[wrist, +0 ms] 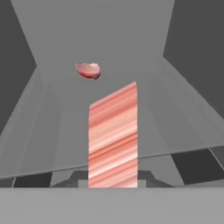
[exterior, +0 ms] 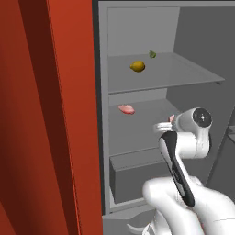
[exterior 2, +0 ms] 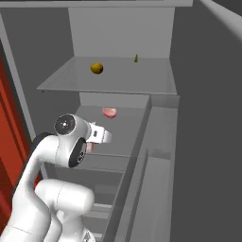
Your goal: Transport the steak and lemon to the fridge. Place the steak on the rack containing meat and place the lemon on the rack containing the vegetable, ensuring meats and vegetables are on different racks.
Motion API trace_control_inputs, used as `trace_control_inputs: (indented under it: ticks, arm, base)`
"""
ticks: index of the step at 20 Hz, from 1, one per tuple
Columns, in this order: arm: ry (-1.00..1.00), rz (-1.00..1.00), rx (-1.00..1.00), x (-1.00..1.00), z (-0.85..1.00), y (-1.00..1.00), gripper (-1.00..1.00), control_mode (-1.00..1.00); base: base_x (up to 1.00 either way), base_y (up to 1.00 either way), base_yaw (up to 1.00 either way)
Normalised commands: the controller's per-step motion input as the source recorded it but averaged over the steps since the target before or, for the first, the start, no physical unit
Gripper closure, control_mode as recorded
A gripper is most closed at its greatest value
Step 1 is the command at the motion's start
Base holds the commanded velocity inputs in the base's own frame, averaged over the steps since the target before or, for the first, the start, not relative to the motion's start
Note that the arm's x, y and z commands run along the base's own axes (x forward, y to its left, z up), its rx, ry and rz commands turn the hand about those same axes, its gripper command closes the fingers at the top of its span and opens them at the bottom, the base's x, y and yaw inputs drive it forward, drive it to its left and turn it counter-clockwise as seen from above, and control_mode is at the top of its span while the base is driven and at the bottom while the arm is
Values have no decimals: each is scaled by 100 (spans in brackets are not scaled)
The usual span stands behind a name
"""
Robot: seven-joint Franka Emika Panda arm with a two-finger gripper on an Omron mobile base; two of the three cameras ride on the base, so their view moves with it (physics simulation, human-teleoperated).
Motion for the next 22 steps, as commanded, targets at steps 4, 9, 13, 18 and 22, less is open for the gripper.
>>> trace_control_inputs:
  ticks: [4, 9, 13, 18, 22]
  arm:
    - [0, 0, 4, 94, -57, -16, 100, -100]
    - [3, 0, 4, 82, -47, -17, 100, -100]
    - [14, 0, 4, 73, -34, -4, 100, -100]
    - [18, 0, 5, 63, -36, 0, 100, -100]
    - [11, 0, 3, 43, -44, 0, 100, -100]
  base:
    - [0, 0, 0]
    - [0, 0, 0]
    - [0, 0, 0]
    - [0, 0, 0]
    - [0, 0, 0]
